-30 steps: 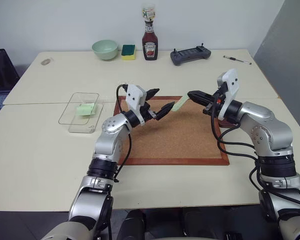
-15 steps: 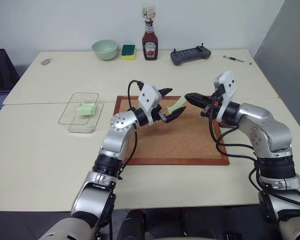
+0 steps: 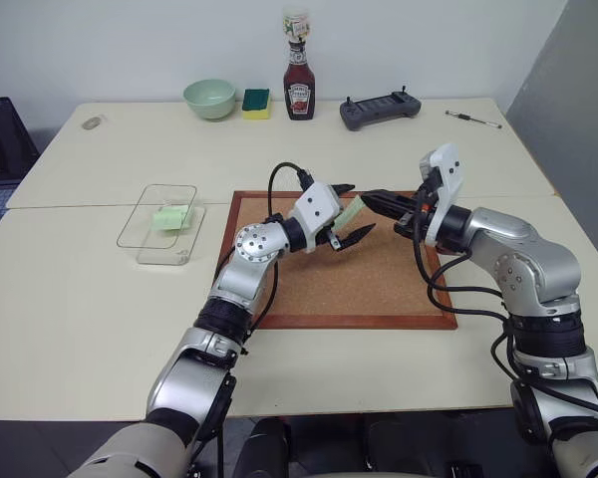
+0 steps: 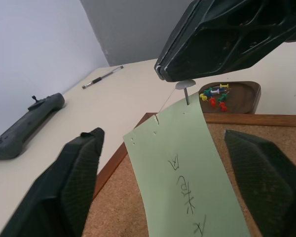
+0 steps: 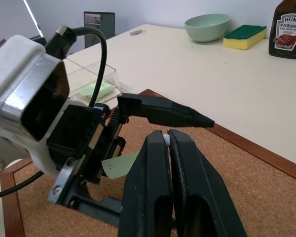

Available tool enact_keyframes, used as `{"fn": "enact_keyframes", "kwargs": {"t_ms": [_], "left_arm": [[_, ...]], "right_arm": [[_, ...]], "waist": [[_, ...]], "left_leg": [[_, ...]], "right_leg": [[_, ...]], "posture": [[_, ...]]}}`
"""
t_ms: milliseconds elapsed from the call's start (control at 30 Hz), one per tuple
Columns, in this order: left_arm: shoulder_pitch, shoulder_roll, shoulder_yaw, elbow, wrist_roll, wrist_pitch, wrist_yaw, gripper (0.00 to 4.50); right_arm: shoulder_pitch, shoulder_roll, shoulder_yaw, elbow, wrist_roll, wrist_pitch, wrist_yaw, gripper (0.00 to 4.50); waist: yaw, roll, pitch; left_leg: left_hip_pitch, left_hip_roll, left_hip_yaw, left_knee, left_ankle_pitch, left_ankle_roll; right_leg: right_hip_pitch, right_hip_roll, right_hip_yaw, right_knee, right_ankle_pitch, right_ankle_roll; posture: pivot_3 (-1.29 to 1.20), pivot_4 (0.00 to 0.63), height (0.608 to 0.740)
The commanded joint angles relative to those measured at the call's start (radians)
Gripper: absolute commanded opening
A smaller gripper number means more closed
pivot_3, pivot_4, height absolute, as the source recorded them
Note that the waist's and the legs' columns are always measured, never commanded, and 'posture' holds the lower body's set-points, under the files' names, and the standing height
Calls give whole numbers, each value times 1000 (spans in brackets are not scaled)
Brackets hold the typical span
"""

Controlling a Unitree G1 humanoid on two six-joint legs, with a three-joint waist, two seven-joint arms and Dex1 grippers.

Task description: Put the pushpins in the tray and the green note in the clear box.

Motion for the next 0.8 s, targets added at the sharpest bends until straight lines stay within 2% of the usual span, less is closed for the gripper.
{"fn": "enact_keyframes", "kwargs": {"t_ms": [33,267,500,533,800], "left_arm": [[-33,-2,6,12,14,-34,17,3151],[-33,-3,9,24,5,-31,-5,1580],[-27,-2,9,21,6,-38,-10,197],[-27,-2,9,22,5,-44,-13,79],[-13,-4,7,9,-6,-71,-41,79]], "right_arm": [[-21,1,-39,-47,32,8,-14,0],[-21,5,-46,-52,53,25,-23,0],[-19,8,-52,-57,75,44,-39,0],[-18,11,-54,-58,79,49,-43,0],[-11,30,-60,-68,101,70,-68,0]], "waist": [[0,0,0],[0,0,0],[0,0,0],[0,0,0],[0,0,0]], "left_leg": [[0,0,0,0,0,0],[0,0,0,0,0,0],[0,0,0,0,0,0],[0,0,0,0,0,0],[0,0,0,0,0,0]], "right_leg": [[0,0,0,0,0,0],[0,0,0,0,0,0],[0,0,0,0,0,0],[0,0,0,0,0,0],[0,0,0,0,0,0]], "posture": [[0,150,740],[0,150,740],[0,150,740],[0,150,740],[0,150,740]]}}
